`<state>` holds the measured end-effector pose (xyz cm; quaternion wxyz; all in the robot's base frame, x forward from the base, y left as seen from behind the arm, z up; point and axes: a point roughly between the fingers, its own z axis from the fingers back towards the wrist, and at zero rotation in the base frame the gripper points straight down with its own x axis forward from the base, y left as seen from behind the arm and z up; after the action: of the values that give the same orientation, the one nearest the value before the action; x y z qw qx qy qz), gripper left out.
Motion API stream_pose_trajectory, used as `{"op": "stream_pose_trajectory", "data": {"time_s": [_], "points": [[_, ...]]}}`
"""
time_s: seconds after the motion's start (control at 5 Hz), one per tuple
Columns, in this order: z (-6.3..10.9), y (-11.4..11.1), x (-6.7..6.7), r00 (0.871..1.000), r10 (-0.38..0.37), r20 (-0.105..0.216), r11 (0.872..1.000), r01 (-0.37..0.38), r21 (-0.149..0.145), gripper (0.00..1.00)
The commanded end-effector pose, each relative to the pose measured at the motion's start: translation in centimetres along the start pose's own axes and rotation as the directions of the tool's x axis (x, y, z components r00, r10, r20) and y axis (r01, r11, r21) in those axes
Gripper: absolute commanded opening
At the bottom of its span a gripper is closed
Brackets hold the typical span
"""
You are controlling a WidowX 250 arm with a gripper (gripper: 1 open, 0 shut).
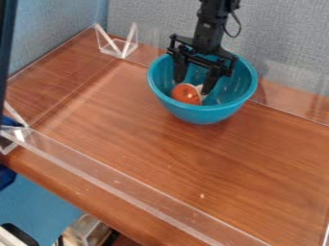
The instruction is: Put the mushroom in the blue bowl
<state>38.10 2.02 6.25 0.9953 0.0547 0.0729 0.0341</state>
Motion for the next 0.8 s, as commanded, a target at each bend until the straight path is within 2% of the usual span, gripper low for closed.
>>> {"op": "stream_pose_trajectory", "data": {"time_s": [0.0,0.2,0.6], "points": [[3.23,0.07,0.24,0.996,0.006,0.091,1.000,-0.006,-0.003,1.00],[3.51,0.03,0.15,0.996,0.011,0.094,1.000,-0.011,-0.001,1.00],[2.56,-0.01,0.61,0.997,0.014,0.079,1.000,-0.014,-0.003,1.00]]}}
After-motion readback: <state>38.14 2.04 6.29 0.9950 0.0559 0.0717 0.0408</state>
